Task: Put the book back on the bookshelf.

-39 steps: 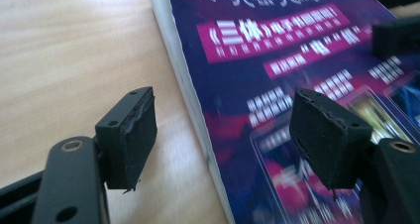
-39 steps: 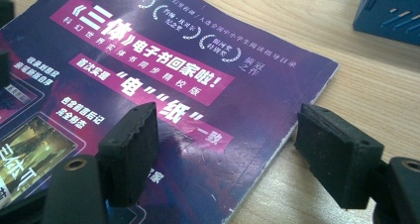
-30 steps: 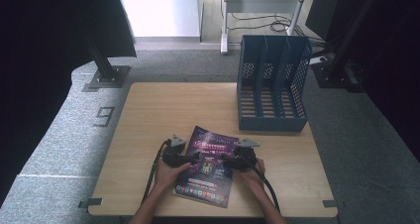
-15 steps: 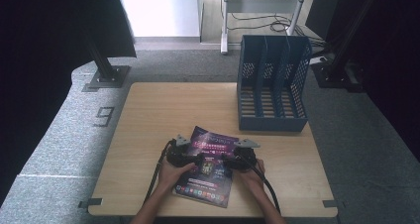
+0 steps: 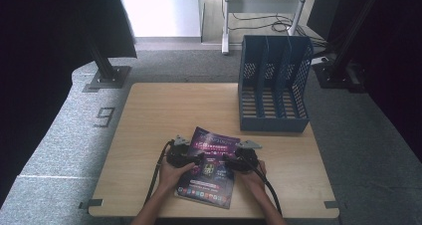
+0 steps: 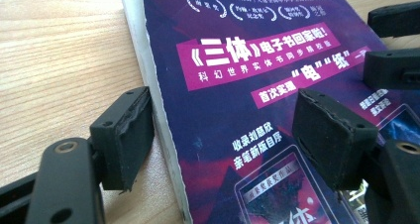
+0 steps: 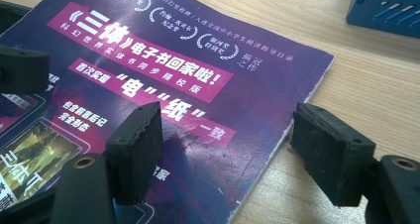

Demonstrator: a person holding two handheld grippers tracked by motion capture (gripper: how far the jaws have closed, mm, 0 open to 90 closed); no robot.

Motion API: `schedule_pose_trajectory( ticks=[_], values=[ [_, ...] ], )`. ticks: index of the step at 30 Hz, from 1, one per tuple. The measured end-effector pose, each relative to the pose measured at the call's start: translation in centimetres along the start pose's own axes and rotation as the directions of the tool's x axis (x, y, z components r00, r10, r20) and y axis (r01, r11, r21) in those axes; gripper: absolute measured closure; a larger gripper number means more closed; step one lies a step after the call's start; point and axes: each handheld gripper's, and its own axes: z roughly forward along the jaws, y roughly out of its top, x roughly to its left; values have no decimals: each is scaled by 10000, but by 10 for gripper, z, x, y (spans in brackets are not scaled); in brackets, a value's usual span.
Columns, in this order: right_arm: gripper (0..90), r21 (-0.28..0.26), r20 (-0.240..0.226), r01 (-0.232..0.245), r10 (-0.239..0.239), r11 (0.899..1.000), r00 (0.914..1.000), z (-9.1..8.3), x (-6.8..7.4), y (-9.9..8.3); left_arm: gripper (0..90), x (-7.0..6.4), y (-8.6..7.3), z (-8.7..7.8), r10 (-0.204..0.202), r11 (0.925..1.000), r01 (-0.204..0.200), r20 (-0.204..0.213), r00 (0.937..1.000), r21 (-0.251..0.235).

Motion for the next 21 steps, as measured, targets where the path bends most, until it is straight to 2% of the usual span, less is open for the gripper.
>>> schedule_pose_trajectory(
  ticks=[1,4,6,9,11,13,14,18,19,21],
  values=[
    [277,3,-4,-8,8,10000,10000,0,0,0,251,2,1,-2,-122,9999,123,173,9998,-66],
    [277,6,-6,-26,26,10000,10000,0,0,0,260,2,1,-4,-171,9997,176,268,9995,-181],
    [276,6,-10,-27,27,10000,10000,0,-1,0,261,1,2,-6,-118,9995,125,262,9996,-278],
    [275,19,-44,-38,38,10000,10000,0,-1,0,275,-1,4,-13,-136,9982,173,640,9979,-578],
    [275,22,-47,-37,37,10000,10000,0,-1,0,286,-1,5,-15,-92,9979,138,722,9973,-629],
    [275,23,-47,-37,37,10000,10000,0,-1,0,297,-2,7,-18,-21,9972,96,1011,9949,-742],
    [275,23,-47,-37,37,10000,10000,0,-1,0,301,-2,7,-18,-21,9972,96,1011,9949,-742],
    [275,26,-53,-24,24,10000,10000,0,-1,0,339,-7,7,-18,100,9965,35,1617,9868,-833],
    [274,30,-62,-28,28,10000,10000,0,-1,0,339,-10,8,-18,293,9967,-175,1502,9882,-794],
    [273,30,-82,-26,26,10000,10000,0,-2,0,342,-10,8,-17,382,9970,-287,1353,9901,-715]
  ],
)
